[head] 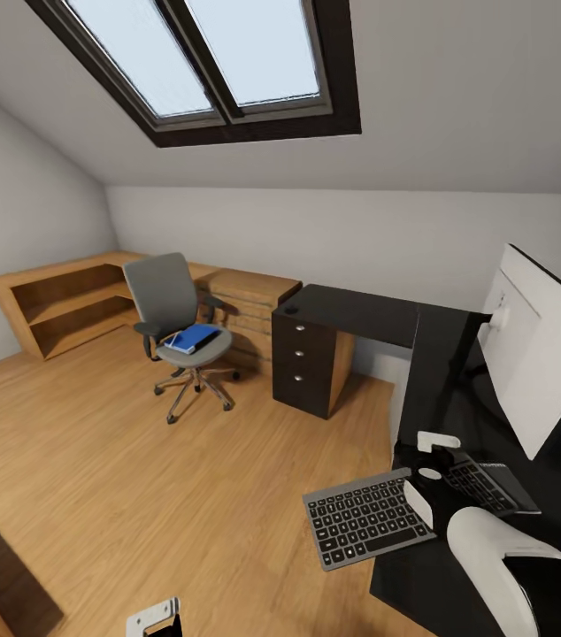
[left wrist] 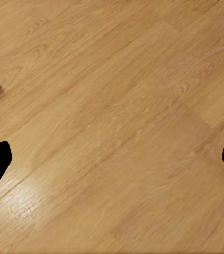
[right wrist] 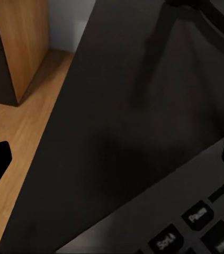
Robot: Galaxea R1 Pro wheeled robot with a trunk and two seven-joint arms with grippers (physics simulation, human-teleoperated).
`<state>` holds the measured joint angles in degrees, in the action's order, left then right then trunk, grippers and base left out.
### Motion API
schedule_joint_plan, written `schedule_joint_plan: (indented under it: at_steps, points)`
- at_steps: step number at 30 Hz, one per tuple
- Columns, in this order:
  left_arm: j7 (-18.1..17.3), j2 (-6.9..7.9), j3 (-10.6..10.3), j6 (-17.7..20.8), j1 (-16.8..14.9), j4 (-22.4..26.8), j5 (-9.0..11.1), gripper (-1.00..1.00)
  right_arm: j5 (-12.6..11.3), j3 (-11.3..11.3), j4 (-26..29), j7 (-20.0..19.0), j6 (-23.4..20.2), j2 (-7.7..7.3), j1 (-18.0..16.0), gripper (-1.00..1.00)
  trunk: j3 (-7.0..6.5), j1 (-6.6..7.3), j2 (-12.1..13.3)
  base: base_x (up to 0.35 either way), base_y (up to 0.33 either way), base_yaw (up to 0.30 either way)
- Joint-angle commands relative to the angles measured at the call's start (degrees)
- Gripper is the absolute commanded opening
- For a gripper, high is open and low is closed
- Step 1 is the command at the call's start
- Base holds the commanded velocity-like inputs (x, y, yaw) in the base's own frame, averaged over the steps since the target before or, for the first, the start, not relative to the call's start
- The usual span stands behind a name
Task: In the bedroom, organize the workspace by keeping the computer under the desk, ensuring the monitor is on the desk, placing the keyboard on the desk next to the monitor, placing the mouse on the desk next to the keyboard, moving the folder from the swivel chair onto the desk next to the mouse, stacking the notebook on top of the folder with the pen on top of the notebook, and positioning the swivel chair next to the desk.
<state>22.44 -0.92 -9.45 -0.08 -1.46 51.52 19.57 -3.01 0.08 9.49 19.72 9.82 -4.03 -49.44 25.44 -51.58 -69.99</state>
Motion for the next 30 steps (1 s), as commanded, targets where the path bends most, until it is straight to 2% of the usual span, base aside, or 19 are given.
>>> schedule_joint_plan:
  at_steps: [1, 9, 22, 30]
  points:
    - [0.4, 0.04, -0.2, 0.0, 0.0, 0.1, 0.5, 1.00, -0.3, 0.0, 0.0, 0.2, 0.1, 0.00, 0.0, 1.00, 0.06, 0.00, 0.0, 0.002, 0.000, 0.000]
    - [0.4, 0.04, -0.2, 0.0, 0.0, 0.1, 0.5, 1.00, -0.4, 0.0, 0.1, 1.4, -3.5, -0.05, -0.1, 1.00, 0.06, 0.00, 0.0, 0.001, 0.000, 0.000]
    - [0.3, 0.04, -0.2, 0.0, 0.0, 0.1, 0.5, 1.00, -0.3, 0.0, 0.1, 2.5, -4.9, -0.10, -0.1, 1.00, 0.06, 0.00, 0.0, 0.000, 0.000, 0.000]
    - [0.3, 0.09, -0.2, 0.0, 0.0, 2.1, 0.5, 1.00, -0.4, 0.0, 0.1, 3.0, -7.6, -0.05, -0.1, 1.00, 0.06, 0.00, 0.0, 0.000, 0.000, 0.000]
